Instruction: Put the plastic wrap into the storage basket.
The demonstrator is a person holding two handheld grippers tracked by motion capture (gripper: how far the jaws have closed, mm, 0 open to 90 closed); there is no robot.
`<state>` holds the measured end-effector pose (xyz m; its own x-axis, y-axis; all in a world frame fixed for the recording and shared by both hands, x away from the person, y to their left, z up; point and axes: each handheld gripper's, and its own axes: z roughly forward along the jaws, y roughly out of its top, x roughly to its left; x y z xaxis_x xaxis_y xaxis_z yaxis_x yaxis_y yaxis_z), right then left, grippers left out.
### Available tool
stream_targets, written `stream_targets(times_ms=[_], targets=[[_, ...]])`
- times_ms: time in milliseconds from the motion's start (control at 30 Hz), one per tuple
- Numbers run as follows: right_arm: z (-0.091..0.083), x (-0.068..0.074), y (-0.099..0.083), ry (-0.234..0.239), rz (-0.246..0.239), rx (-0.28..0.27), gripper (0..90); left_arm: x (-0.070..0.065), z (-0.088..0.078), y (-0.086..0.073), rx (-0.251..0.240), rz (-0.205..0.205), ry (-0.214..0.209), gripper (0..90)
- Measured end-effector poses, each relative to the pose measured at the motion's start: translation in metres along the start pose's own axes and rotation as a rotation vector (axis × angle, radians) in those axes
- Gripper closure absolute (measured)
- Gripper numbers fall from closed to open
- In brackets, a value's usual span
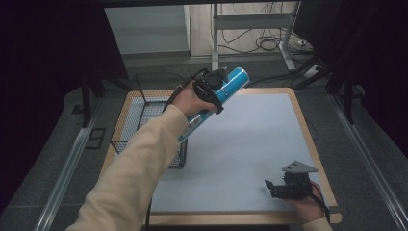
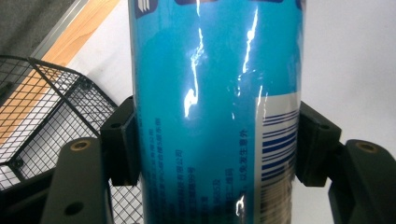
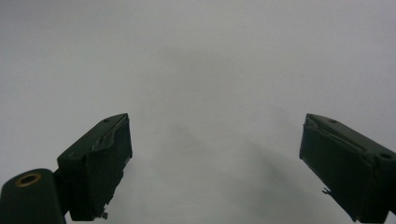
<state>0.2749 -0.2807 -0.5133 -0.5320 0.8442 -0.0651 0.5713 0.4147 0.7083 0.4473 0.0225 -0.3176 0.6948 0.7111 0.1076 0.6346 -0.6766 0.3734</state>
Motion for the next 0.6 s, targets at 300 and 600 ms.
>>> stream_targets(times_ms=[300,600], targets=[[0.001,-0.001,0.000,-0.001,-0.001,0.004,9.7,0.019,0.001,-0.002,0.006,-0.034,0.027,31.5],[0.001,-0.001,0.000,-0.002,0.002,0.007,9.7,0.032,0.004,-0.004,0.020,-0.054,0.054,31.5]])
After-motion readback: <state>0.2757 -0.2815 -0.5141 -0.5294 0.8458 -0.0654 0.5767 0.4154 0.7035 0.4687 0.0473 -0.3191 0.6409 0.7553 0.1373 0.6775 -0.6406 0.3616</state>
